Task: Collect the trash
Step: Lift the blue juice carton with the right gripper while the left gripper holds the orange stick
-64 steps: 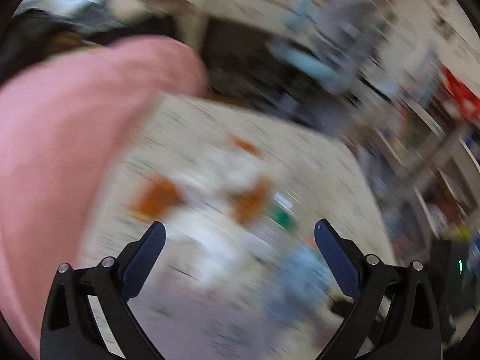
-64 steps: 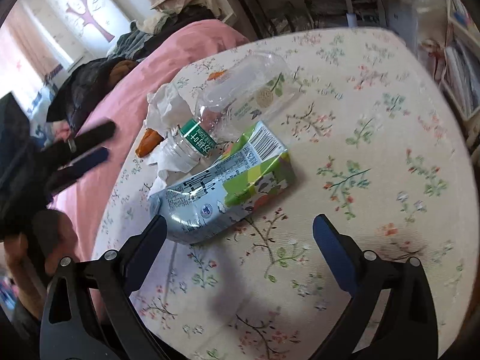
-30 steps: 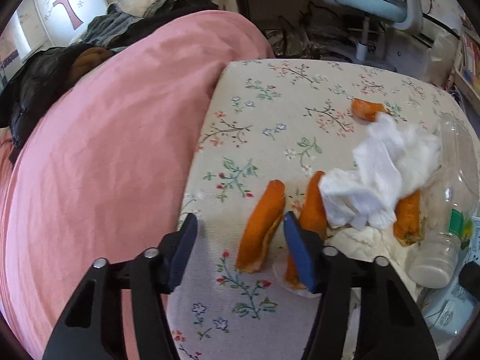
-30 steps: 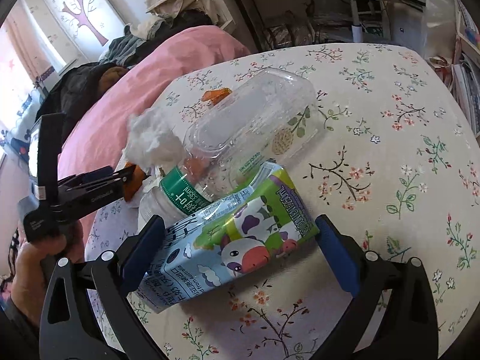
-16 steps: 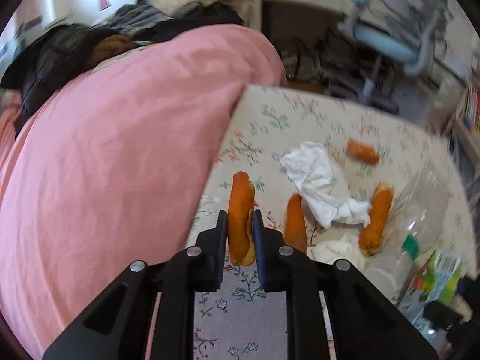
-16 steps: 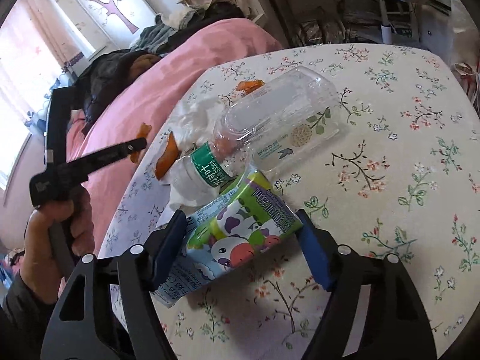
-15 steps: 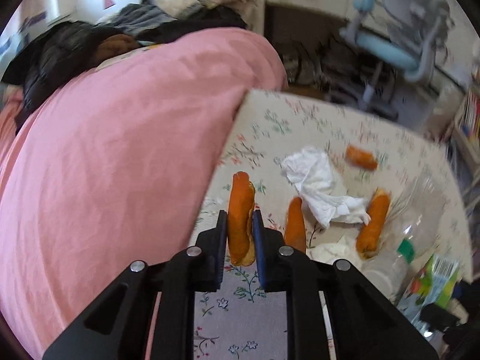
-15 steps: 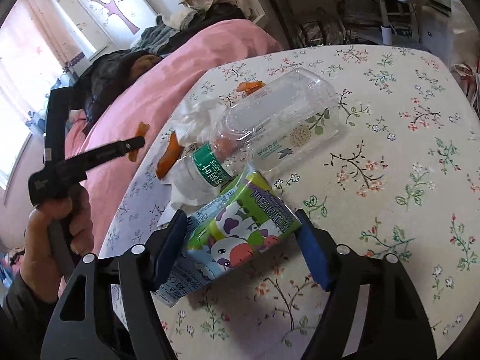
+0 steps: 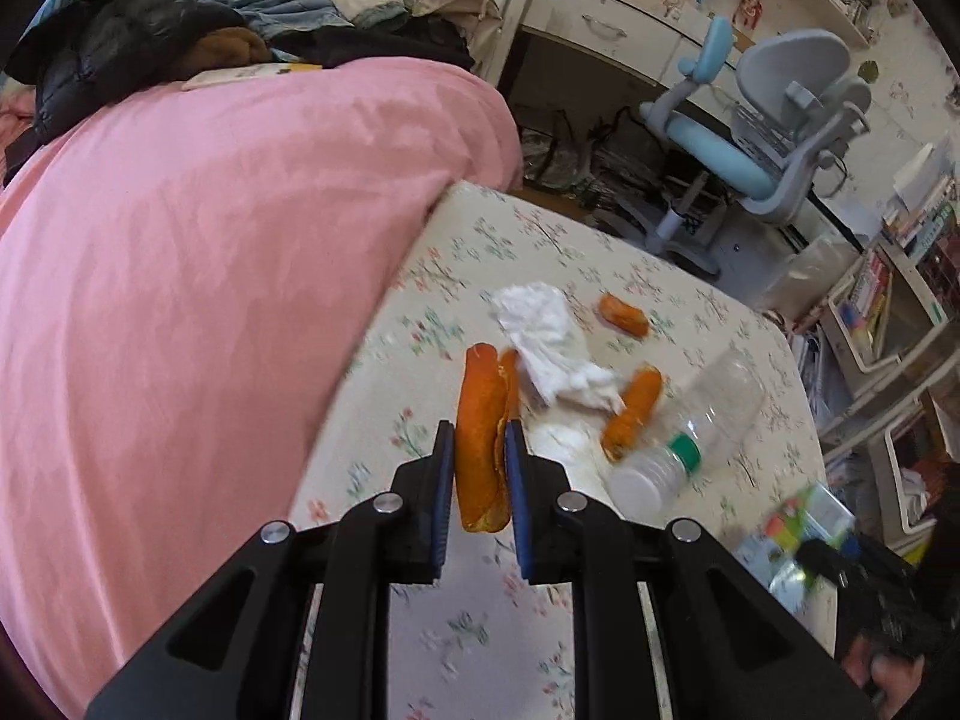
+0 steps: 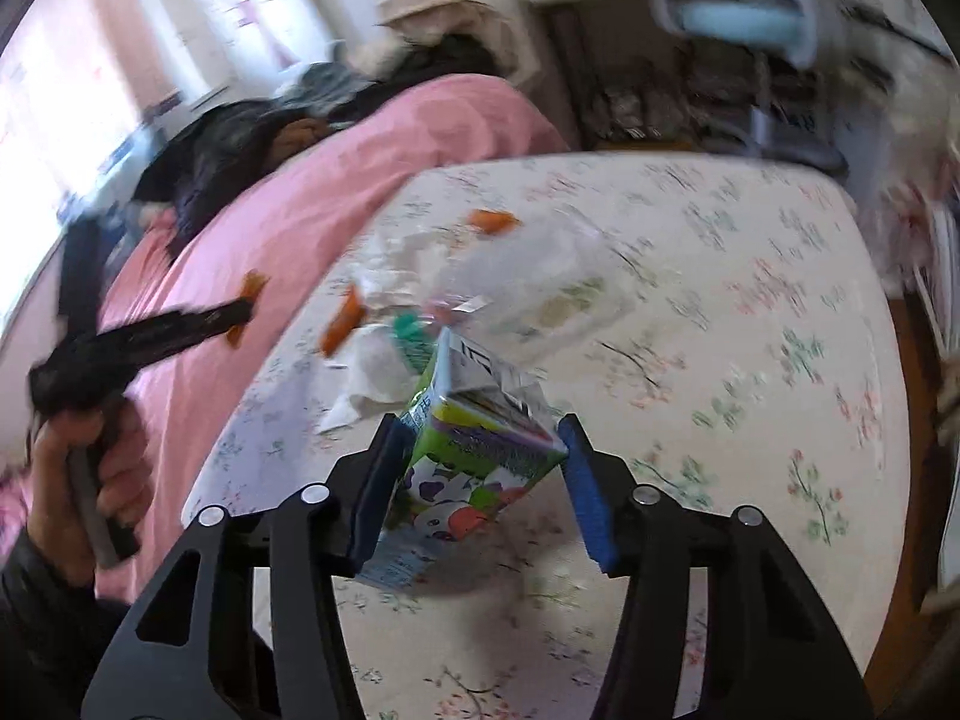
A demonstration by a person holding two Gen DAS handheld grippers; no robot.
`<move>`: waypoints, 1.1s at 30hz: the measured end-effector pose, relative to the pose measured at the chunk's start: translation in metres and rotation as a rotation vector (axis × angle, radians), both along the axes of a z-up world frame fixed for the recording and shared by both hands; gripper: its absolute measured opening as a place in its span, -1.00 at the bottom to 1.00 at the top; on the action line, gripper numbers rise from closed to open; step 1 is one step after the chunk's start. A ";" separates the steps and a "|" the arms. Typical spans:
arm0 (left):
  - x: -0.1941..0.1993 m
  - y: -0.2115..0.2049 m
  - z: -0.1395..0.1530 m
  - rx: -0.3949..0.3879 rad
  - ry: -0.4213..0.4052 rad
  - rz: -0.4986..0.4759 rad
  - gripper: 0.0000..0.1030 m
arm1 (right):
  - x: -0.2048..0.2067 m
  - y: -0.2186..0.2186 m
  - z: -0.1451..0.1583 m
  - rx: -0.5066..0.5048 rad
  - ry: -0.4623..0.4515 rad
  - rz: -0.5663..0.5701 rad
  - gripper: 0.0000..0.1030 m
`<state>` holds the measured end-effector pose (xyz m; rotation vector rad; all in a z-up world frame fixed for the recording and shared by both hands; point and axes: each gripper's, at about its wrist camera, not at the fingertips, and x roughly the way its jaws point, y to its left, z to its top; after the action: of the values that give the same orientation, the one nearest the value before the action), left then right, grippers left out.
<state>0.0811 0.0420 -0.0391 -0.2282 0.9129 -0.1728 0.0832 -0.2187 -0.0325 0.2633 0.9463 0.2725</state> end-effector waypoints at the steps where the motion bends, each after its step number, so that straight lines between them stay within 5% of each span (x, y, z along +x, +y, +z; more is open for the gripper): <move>1: -0.002 -0.003 0.000 0.007 0.000 -0.009 -0.66 | 0.002 -0.005 -0.005 -0.010 0.025 -0.029 0.08; 3: -0.008 -0.010 0.000 0.011 -0.001 -0.032 -0.66 | 0.003 -0.012 -0.009 0.000 0.045 -0.069 0.34; 9: -0.019 -0.017 0.002 -0.005 -0.004 -0.063 -0.66 | -0.009 -0.036 -0.009 0.027 0.085 -0.166 0.45; 11: -0.018 -0.018 0.002 -0.012 -0.006 -0.069 -0.66 | -0.019 -0.046 -0.020 0.108 0.152 -0.200 0.45; 13: -0.018 -0.019 0.003 -0.024 -0.007 -0.072 -0.66 | -0.027 -0.050 -0.037 0.301 0.225 -0.206 0.45; 15: -0.020 -0.020 0.004 -0.042 -0.010 -0.076 -0.66 | -0.027 -0.042 -0.046 0.359 0.265 -0.190 0.46; 23: -0.028 -0.023 0.007 -0.046 -0.021 -0.092 -0.66 | -0.001 0.009 -0.038 0.202 0.181 -0.183 0.47; 30: -0.029 -0.017 0.011 -0.080 -0.028 -0.104 -0.66 | 0.007 0.060 -0.026 0.082 0.080 -0.014 -0.30; 33: -0.031 -0.014 0.013 -0.100 -0.044 -0.106 -0.66 | -0.005 0.064 -0.012 0.042 0.027 0.018 -0.38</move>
<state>0.0496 0.0280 -0.0263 -0.2680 0.8742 -0.3206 0.0777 -0.1552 -0.0449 0.2978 0.9707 0.3062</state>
